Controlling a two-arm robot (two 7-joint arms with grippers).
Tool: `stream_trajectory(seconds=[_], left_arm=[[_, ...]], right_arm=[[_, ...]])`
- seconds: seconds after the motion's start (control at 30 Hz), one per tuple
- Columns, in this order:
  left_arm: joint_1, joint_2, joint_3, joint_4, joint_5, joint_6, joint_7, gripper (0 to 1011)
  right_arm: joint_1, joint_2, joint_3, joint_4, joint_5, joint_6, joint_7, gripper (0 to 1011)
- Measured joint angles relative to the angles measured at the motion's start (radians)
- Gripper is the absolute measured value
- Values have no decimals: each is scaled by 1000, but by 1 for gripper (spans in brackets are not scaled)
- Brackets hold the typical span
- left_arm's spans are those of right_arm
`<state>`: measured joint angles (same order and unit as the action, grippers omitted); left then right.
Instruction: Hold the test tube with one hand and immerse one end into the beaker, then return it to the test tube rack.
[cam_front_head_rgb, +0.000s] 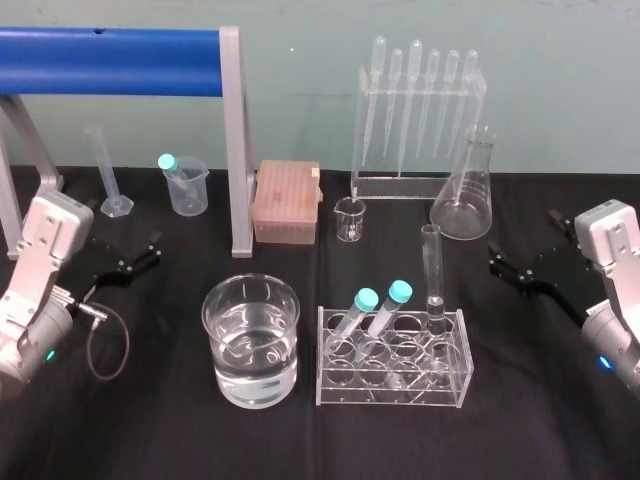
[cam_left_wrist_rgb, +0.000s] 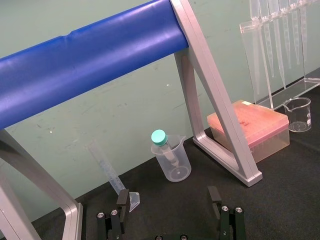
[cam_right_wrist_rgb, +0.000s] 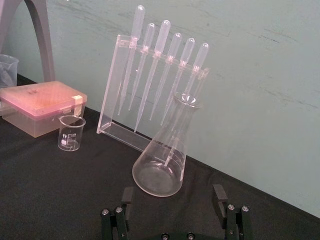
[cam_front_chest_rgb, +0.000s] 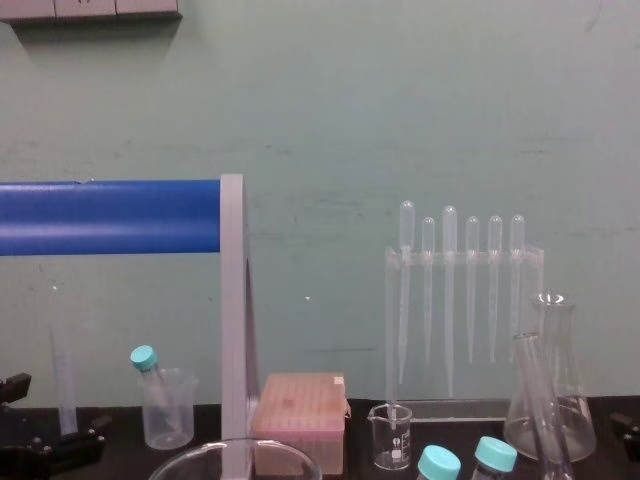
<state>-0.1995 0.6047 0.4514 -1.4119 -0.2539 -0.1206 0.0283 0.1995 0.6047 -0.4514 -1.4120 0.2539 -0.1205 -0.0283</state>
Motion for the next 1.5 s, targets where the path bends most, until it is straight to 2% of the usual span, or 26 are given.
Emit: stream_trajectory(seconds=[0.13,0.37,0.5,0.53,0.57,0.6,0.67,0.7,0.77,0.8,0.93,1.03,1.23,1.5], left_arm=[[0,0,0,0,0,0,0,1000],[0,0,0,0,0,0,0,1000],[0,0,0,0,0,0,0,1000],[0,0,0,0,0,0,0,1000],[0,0,0,0,0,0,0,1000],[0,0,0,0,0,0,0,1000],[0,0,0,0,0,0,0,1000],[0,0,0,0,0,0,0,1000],[0,0,0,0,0,0,0,1000],[0,0,0,0,0,0,0,1000],[0,0,0,0,0,0,0,1000],[0,0,0,0,0,0,0,1000],[0,0,0,0,0,0,0,1000],[0,0,0,0,0,0,0,1000]], right_arm=[[0,0,1,0,1,0,2,1004],[9,-2,59,-6,64,9,53,1004],[9,-5,120,-36,158,17,110,1004],[8,-6,144,-55,200,18,138,1004],[8,-6,144,-55,200,18,138,1004],[6,-7,167,-73,245,18,171,1004],[3,-7,189,-94,289,18,206,1004],[0,-8,208,-114,332,18,243,1004],[-4,-7,222,-132,369,18,282,1004],[-7,-5,235,-152,416,23,338,1004],[-13,5,241,-191,480,35,454,1004],[-20,13,236,-222,499,37,528,1004],[-39,32,209,-256,502,57,593,1004],[-46,58,155,-254,475,121,602,1004]])
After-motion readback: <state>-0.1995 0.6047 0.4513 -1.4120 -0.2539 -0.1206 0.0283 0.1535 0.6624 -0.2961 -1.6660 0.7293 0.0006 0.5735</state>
